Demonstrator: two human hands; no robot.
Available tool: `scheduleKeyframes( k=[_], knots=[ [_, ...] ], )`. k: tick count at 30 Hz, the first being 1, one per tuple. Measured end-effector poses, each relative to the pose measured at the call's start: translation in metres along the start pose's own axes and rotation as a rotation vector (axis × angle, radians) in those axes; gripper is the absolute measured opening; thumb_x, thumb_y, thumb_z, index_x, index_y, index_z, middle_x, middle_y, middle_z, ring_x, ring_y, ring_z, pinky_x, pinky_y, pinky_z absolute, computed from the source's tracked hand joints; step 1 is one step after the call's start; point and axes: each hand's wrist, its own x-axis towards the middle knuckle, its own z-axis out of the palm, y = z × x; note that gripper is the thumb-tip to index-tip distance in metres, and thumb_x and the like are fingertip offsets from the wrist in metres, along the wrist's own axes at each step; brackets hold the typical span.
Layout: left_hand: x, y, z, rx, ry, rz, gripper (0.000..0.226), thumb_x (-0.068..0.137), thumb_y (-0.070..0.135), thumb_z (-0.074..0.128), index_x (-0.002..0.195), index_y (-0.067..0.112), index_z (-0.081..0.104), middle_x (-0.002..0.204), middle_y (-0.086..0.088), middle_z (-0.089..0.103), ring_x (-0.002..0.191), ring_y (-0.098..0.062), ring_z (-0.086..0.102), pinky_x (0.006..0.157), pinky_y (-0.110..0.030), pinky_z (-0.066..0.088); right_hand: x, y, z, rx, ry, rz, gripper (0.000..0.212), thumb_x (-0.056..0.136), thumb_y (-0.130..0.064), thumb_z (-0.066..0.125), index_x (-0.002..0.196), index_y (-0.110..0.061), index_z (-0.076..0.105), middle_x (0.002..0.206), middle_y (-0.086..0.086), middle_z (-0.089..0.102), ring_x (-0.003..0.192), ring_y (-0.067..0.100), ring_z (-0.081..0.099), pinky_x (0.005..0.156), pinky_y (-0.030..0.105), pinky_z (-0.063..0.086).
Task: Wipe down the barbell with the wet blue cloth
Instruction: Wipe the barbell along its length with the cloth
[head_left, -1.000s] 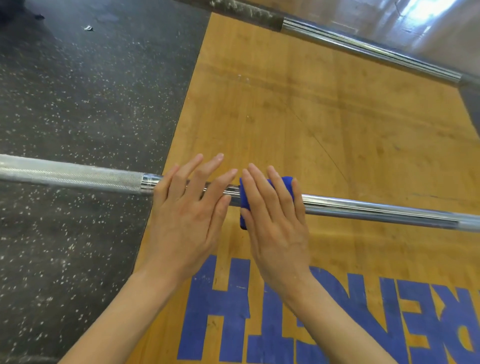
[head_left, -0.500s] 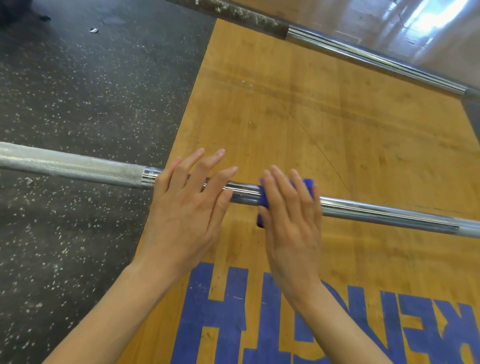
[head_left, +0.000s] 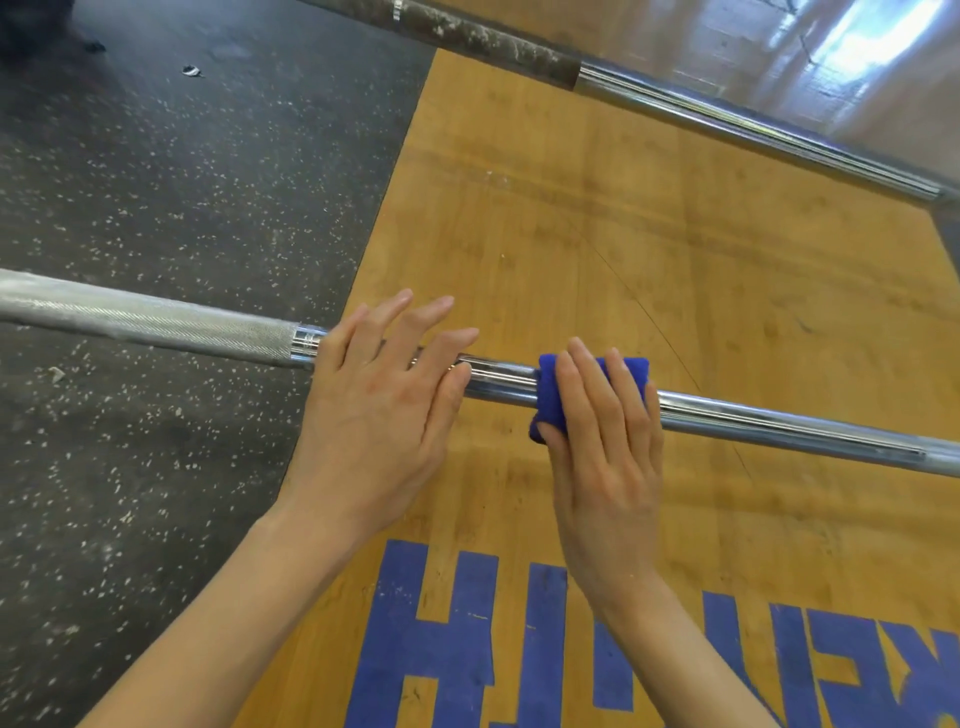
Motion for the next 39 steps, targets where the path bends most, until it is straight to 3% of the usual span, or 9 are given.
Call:
scheduleKeyframes(
  k=[3,6,11,14,19,23,28,33,39],
  knots=[
    [0.001,0.000,0.001,-0.006,0.009,-0.002,0.042,0.107,0.033,0.031,0.131,0.023,0.064,0.146,0.001,0.055,0.143,-0.025,0.041,0.116,-0.040,0.021,0.022,-0.002,-0.002,0.002,-0.042,-0.064,0.041,0.113,-0.028,0.032,0.145,-0.009,0.049,0.142,0.006,0.058,0.136,0.026,0.050,0.120,0.046,0.031],
    [0.000,0.000,0.002,-0.008,0.015,-0.005,0.041,0.107,0.032,0.032,0.130,0.022,0.064,0.145,0.001,0.055,0.143,-0.026,0.041,0.116,-0.040,0.020,0.050,-0.012,-0.001,0.064,-0.089,0.077,0.055,0.113,-0.032,0.018,0.126,-0.007,0.065,0.118,0.005,0.071,0.120,0.026,0.062,0.117,0.046,0.034],
    [-0.004,0.002,0.000,0.010,0.011,-0.007,0.042,0.107,0.032,0.032,0.131,0.022,0.064,0.146,0.001,0.055,0.143,-0.026,0.042,0.117,-0.036,0.016,0.007,-0.002,-0.015,0.045,-0.106,-0.008,0.039,0.110,-0.021,0.034,0.145,-0.010,0.049,0.151,0.006,0.050,0.145,0.025,0.039,0.124,0.046,0.021],
    [-0.007,0.004,0.000,0.014,0.026,-0.018,0.042,0.108,0.033,0.031,0.131,0.022,0.064,0.148,0.001,0.054,0.143,-0.026,0.042,0.118,-0.036,0.017,0.015,-0.020,-0.008,0.067,-0.103,0.110,0.038,0.109,-0.021,0.033,0.141,-0.010,0.049,0.150,0.008,0.050,0.146,0.027,0.037,0.125,0.047,0.018],
    [-0.016,0.008,-0.002,0.022,0.045,-0.017,0.041,0.108,0.031,0.033,0.133,0.022,0.064,0.148,0.000,0.053,0.143,-0.026,0.041,0.118,-0.036,0.017,0.003,-0.018,-0.018,0.174,-0.133,0.014,0.036,0.108,-0.019,0.038,0.143,-0.013,0.044,0.151,0.005,0.049,0.146,0.023,0.038,0.124,0.044,0.021],
    [-0.024,0.011,-0.002,0.018,0.056,-0.026,0.042,0.108,0.031,0.032,0.134,0.023,0.064,0.150,-0.001,0.052,0.144,-0.026,0.040,0.119,-0.036,0.016,0.005,-0.028,-0.019,0.230,-0.077,0.214,0.025,0.104,-0.017,0.042,0.129,-0.015,0.045,0.138,0.005,0.056,0.133,0.022,0.046,0.123,0.045,0.021],
    [-0.036,0.013,-0.004,0.021,0.048,-0.026,0.046,0.110,0.033,0.025,0.139,0.026,0.060,0.152,0.000,0.050,0.145,-0.025,0.037,0.119,-0.036,0.015,-0.010,-0.024,-0.035,0.309,-0.098,0.123,0.027,0.103,-0.017,0.045,0.130,-0.012,0.049,0.140,0.005,0.056,0.133,0.023,0.050,0.121,0.041,0.027],
    [-0.047,0.016,-0.007,0.015,0.052,-0.037,0.044,0.109,0.032,0.028,0.139,0.025,0.061,0.142,0.000,0.056,0.141,-0.024,0.040,0.121,-0.035,0.014,0.008,-0.036,-0.033,0.073,-0.128,0.225,0.044,0.110,-0.032,0.026,0.118,-0.012,0.064,0.114,-0.002,0.067,0.101,0.022,0.057,0.096,0.031,0.031],
    [-0.063,0.020,-0.012,0.005,0.054,-0.035,0.043,0.108,0.031,0.032,0.140,0.023,0.059,0.135,-0.001,0.060,0.134,-0.023,0.045,0.119,-0.037,0.018,-0.009,-0.032,-0.045,0.046,-0.162,0.204,0.050,0.111,-0.032,0.021,0.119,-0.010,0.065,0.114,0.000,0.066,0.111,0.021,0.055,0.122,0.042,0.023]
  ],
)
